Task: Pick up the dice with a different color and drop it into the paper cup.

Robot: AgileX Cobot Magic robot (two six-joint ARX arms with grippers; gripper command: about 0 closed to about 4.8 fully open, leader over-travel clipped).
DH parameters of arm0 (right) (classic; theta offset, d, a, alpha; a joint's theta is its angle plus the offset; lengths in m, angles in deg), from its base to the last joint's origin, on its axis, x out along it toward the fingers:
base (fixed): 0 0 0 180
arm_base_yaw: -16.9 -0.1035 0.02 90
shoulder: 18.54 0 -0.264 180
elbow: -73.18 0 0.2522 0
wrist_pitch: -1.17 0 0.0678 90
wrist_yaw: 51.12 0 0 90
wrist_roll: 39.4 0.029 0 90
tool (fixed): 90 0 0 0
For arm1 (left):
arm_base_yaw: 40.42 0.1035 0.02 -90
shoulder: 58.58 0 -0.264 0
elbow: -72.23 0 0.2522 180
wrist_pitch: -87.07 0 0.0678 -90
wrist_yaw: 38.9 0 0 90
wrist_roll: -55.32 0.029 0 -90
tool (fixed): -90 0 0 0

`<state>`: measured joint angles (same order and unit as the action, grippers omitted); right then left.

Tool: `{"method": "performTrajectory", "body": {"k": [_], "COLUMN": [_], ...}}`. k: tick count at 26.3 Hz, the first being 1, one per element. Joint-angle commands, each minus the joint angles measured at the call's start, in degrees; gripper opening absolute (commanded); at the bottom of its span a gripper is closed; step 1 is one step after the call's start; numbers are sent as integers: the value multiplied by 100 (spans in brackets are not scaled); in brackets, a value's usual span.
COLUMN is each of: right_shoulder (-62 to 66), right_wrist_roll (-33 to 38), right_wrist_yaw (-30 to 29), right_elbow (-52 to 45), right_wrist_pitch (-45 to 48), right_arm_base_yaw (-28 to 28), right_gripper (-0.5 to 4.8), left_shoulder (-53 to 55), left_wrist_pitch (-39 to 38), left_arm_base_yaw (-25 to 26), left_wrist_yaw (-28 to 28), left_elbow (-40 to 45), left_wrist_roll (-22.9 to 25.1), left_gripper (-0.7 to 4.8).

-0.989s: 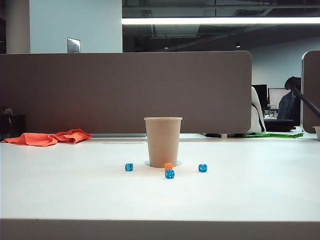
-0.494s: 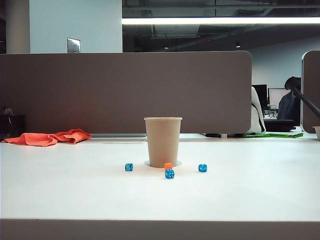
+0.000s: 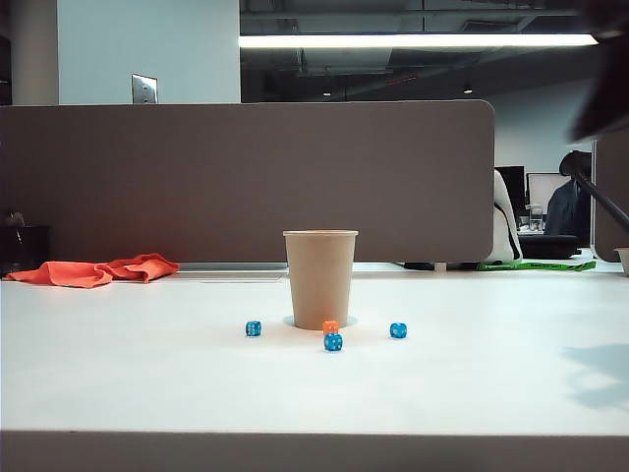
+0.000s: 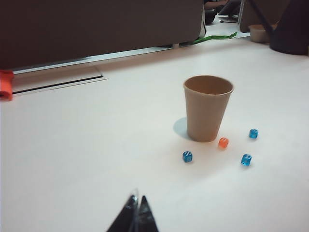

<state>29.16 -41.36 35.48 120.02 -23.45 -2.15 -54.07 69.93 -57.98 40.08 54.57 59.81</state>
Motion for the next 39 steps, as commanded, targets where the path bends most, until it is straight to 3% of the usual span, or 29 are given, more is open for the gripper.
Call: {"method": "performTrajectory", "body": {"k": [1, 5, 12, 20, 28, 39], "right_shoulder": [772, 1556, 3012, 3779, 3814, 4282], "right_wrist_roll": [-4, 85, 837, 1864, 2041, 2326], "right_wrist_yaw": [1029, 1628, 1812, 2092, 2273, 1974], "right_elbow": [365, 807, 1871, 2715, 2745, 2745], "right_wrist_pitch": [520, 529, 369, -111, -313, -372], "right_arm_base_yaw": [-883, -1523, -2031, -2092, -2092, -2249], "right_gripper": [-1, -1, -1, 0, -1, -1], "left_shoulder": [136, 142, 223, 960, 1749, 1902], "left_wrist_pitch": [457, 372, -103, -817, -1429, -1416], "left_arm_base_yaw": [0, 0, 0, 0, 0, 0], "left_wrist_yaw": [-225, -326, -310, -737, -1224, -1377], "left_elbow": [-42, -81, -437, -1344, -2055, -2098], "left_wrist_roll": [107, 271, 299, 42, -44, -44], "left_gripper": [-6, -6, -6, -6, -6, -6]}}
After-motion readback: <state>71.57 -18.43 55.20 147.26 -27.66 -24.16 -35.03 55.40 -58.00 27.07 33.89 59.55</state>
